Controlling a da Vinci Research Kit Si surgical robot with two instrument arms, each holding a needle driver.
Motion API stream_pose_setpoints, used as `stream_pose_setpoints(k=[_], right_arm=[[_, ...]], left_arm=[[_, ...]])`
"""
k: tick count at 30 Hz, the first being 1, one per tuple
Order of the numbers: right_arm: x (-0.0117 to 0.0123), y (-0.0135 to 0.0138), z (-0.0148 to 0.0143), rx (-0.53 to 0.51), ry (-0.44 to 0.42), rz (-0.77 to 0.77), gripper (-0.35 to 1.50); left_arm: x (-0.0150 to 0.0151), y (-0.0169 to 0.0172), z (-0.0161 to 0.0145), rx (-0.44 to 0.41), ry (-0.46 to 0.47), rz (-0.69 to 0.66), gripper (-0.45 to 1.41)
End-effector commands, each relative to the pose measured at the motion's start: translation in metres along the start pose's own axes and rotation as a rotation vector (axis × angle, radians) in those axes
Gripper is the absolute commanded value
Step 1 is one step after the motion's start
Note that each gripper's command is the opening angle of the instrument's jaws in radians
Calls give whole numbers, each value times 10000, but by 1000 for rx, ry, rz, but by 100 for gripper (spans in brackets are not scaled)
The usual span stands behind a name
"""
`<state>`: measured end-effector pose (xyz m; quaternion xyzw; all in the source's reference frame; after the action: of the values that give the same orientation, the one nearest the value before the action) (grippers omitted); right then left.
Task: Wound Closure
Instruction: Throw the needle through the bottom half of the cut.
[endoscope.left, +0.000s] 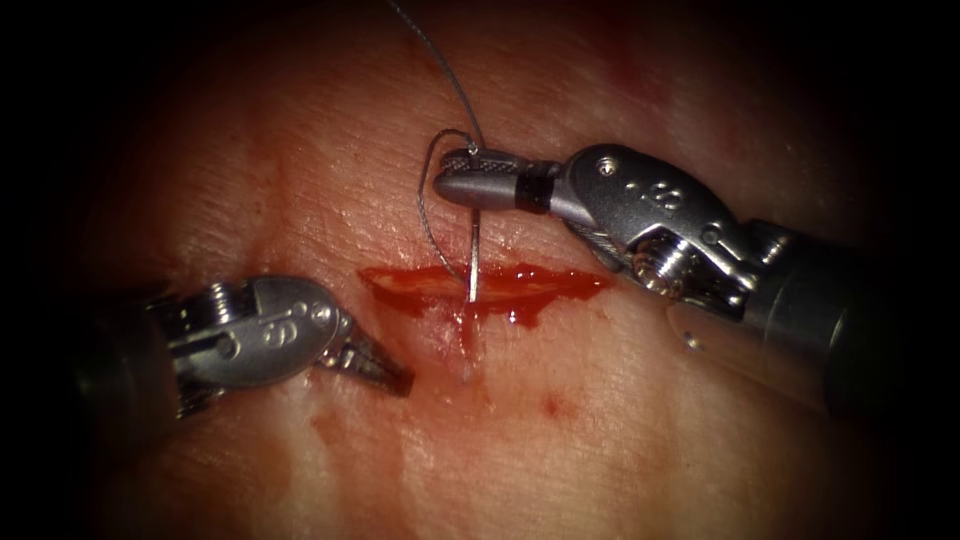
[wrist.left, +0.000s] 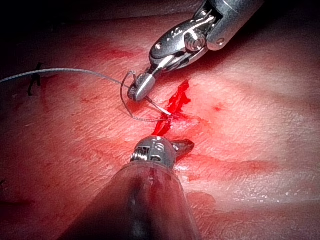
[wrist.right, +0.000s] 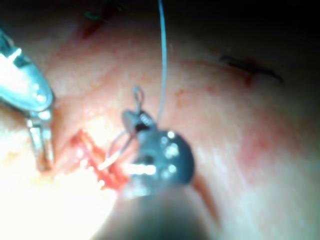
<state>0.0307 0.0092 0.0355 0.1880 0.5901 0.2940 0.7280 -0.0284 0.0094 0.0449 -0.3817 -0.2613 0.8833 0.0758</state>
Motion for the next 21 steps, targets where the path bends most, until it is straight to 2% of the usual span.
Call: stream_pose_setpoints(k=[1,13,21], right_arm=[[5,5,7,4,4,0,-35],[5,4,8,25,-3,89,-35],[-7,1,14,90,-21,243,-35]], left_arm=[[0,-8,5,1,1,2,-42],[-2,-9,8,0,2,-2,-42],[-3,-8,6,-2,2,-2,-42]])
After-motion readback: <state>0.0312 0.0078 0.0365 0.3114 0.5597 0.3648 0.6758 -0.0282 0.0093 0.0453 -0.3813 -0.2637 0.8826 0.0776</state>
